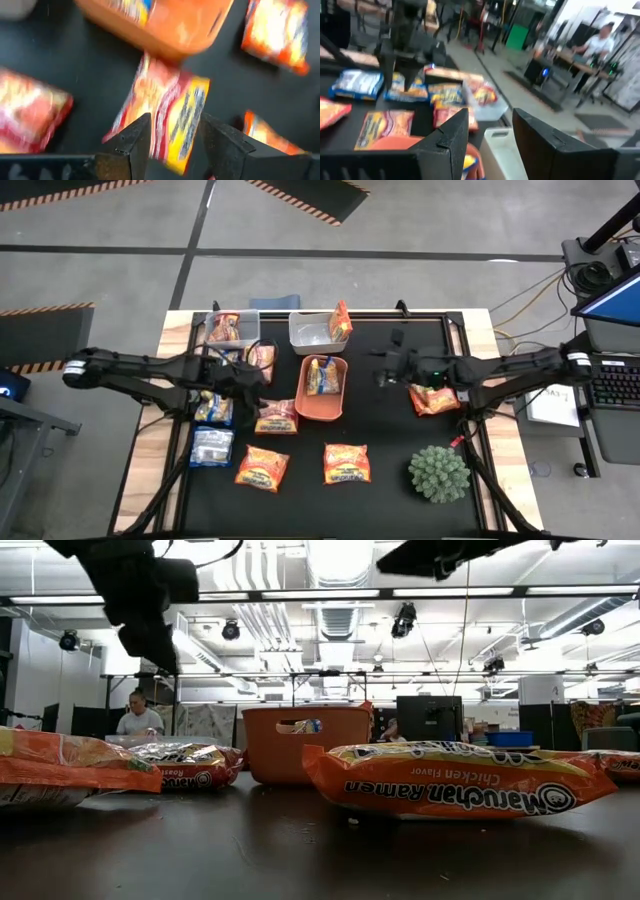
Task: Sort Maruchan noodles
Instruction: Put the red bag into the transparent bin
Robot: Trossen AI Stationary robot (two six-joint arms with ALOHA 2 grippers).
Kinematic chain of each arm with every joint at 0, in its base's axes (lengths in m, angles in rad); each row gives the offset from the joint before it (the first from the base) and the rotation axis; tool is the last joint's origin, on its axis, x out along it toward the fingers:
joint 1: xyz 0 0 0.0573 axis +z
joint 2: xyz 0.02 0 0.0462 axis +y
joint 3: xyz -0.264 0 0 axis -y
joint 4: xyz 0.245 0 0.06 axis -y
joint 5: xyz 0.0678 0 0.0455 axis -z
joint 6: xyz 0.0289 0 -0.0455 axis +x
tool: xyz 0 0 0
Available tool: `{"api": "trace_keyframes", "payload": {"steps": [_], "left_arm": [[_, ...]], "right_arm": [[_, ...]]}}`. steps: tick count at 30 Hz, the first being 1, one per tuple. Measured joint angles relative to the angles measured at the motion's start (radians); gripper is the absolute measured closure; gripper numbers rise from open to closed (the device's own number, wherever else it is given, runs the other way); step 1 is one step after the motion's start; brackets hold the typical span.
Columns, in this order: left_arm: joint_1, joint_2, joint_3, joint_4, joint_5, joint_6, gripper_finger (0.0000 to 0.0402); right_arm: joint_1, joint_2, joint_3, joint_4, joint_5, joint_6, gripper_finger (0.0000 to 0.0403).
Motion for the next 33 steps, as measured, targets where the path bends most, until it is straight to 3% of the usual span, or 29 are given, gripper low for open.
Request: {"api": "trace_keyframes", "payload": {"steps": [5, 12, 15, 23, 30, 33], "left_arm": [[-0.027, 0.006, -0.01, -0.039, -0.001, -0.021, 0.0221], [-0.026, 0.028, -0.064, 0.042, -0.039, -0.047, 0.0164], [-0.026, 0.036, -0.108, 0.054, -0.031, -0.17, 0.0153], [-0.028, 0.027, -0.205, 0.118, 0.011, -0.672, 0.015], [-0.028, 0.037, -0.3, 0.298, 0.002, -0.758, 0.015], [-0.028, 0.038, -0.326, 0.3, -0.024, -0.782, 0.015]], "right_arm": [[0.0, -0.104, -0.068, 0.024, -0.002, -0.039, 0.0254], [-0.004, -0.184, -0.131, 0.045, -0.047, -0.077, 0.0257], [-0.01, -0.205, -0.137, 0.035, -0.049, -0.064, 0.0254], [-0.02, -0.213, -0.152, 0.027, -0.051, -0.072, 0.0254], [-0.027, -0.213, -0.155, 0.028, -0.043, -0.078, 0.025], [-0.03, -0.213, -0.155, 0.028, -0.043, -0.079, 0.025]]}}
